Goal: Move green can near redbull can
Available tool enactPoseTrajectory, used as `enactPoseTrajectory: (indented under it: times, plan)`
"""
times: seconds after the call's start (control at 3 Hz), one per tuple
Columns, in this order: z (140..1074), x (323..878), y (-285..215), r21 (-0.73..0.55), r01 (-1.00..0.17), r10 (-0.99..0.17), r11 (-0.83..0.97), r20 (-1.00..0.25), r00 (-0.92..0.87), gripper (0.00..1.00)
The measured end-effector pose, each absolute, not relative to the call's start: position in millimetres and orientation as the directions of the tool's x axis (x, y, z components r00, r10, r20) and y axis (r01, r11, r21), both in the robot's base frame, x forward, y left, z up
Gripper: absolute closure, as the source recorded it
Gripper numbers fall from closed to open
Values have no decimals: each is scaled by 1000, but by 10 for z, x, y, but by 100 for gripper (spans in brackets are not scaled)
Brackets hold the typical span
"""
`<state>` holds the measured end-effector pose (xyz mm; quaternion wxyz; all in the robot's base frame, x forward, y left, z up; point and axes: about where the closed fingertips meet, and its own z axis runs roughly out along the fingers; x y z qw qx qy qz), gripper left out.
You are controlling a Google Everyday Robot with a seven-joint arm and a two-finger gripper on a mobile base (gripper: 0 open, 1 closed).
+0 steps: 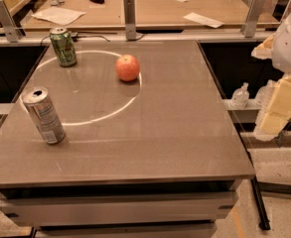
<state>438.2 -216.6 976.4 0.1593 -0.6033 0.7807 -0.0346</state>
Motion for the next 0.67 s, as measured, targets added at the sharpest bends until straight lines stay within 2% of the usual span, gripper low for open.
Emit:
enactPoseTrajectory:
  times: [0.67]
  plan:
    - [9787, 4437, -2196, -240, -921, -938, 307, -239, -250, 0]
